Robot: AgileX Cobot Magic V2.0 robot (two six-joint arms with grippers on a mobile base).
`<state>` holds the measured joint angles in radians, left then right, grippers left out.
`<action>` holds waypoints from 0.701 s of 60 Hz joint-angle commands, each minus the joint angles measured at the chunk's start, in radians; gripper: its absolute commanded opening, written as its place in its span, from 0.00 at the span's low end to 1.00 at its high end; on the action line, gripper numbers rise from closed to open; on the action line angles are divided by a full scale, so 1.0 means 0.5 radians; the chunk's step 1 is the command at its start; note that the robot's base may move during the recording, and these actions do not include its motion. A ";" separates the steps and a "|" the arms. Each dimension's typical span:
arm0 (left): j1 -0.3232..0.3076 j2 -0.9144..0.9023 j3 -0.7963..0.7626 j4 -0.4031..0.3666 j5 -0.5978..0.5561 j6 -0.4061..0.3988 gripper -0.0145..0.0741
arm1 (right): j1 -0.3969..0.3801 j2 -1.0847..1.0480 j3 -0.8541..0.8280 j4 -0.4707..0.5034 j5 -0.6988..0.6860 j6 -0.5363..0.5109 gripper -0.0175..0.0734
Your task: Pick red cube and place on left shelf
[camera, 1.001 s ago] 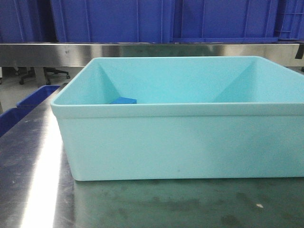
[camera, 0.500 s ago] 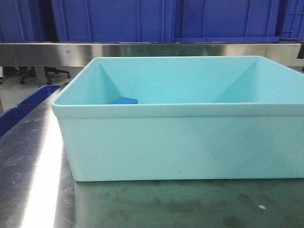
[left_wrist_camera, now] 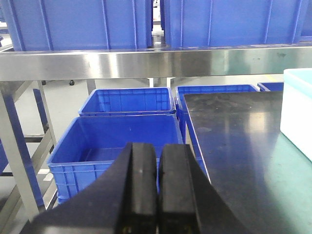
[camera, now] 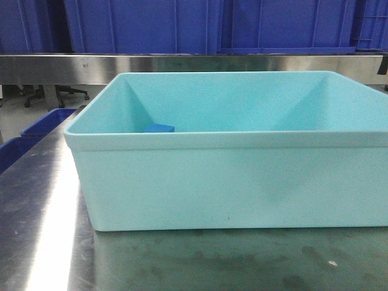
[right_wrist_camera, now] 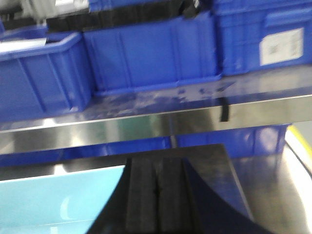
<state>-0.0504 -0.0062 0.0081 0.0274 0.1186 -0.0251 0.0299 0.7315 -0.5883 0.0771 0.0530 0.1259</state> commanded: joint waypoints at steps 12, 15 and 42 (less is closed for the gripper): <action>-0.001 -0.030 0.049 -0.003 -0.167 0.000 0.28 | 0.400 0.741 -0.814 -0.002 0.294 0.004 0.25; -0.001 -0.030 0.049 -0.003 -0.167 0.000 0.28 | 0.481 0.890 -0.922 -0.002 0.362 0.004 0.25; -0.001 -0.030 0.049 -0.003 -0.167 0.000 0.28 | 0.777 1.535 -1.212 0.000 0.542 0.004 0.26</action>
<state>-0.0504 -0.0062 0.0081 0.0274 0.1186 -0.0251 0.4111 1.5158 -1.1524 0.0786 0.3662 0.1275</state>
